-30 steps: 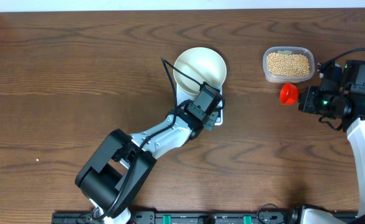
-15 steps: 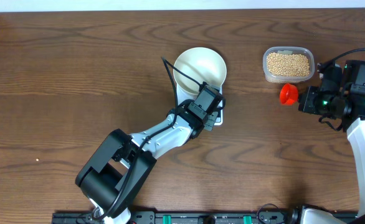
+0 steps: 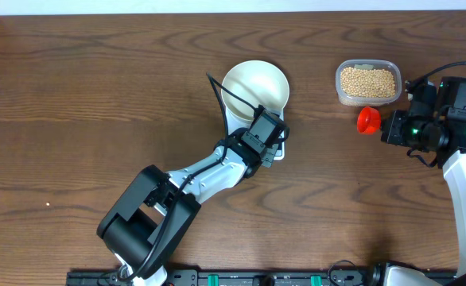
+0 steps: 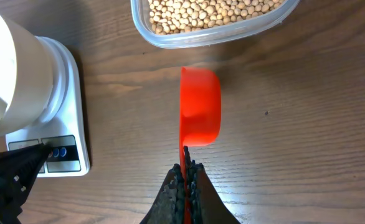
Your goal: Scoop item into bowl and weigh 50g on scale
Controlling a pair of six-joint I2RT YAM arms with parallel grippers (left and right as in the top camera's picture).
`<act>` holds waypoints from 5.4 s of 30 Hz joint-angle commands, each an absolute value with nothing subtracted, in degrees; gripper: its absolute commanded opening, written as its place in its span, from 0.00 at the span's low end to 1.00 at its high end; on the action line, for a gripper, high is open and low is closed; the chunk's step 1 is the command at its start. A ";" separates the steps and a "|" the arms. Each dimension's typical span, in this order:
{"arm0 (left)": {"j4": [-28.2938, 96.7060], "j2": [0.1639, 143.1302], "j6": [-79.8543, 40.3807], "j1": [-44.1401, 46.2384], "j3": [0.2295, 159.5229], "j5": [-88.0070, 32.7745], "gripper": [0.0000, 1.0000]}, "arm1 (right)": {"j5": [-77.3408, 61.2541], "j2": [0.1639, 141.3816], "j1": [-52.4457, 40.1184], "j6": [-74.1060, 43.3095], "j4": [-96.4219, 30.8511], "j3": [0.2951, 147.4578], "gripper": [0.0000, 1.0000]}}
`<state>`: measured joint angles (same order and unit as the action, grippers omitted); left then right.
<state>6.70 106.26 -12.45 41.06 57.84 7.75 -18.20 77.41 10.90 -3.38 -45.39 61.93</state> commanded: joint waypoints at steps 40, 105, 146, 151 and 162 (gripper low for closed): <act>9.28 111.35 -14.20 42.11 54.61 4.56 0.07 | -18.13 77.10 10.50 -2.46 -45.69 62.98 0.01; 11.66 111.35 -14.72 42.17 54.61 15.86 0.07 | -18.13 77.10 10.50 -2.46 -45.71 62.98 0.01; 18.55 77.73 -14.70 40.42 55.09 9.87 0.07 | -18.13 77.10 10.50 -2.46 -45.19 62.98 0.01; 21.82 72.49 -14.70 36.67 55.09 9.87 0.07 | -18.37 77.17 10.48 -2.48 -43.40 62.98 0.01; 16.97 70.06 -14.63 20.03 55.09 9.89 0.07 | -20.03 77.17 10.39 -2.72 -33.58 62.98 0.01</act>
<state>18.50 70.11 -14.81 23.81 55.09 9.32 -18.92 77.41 10.90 -3.16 -35.27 61.93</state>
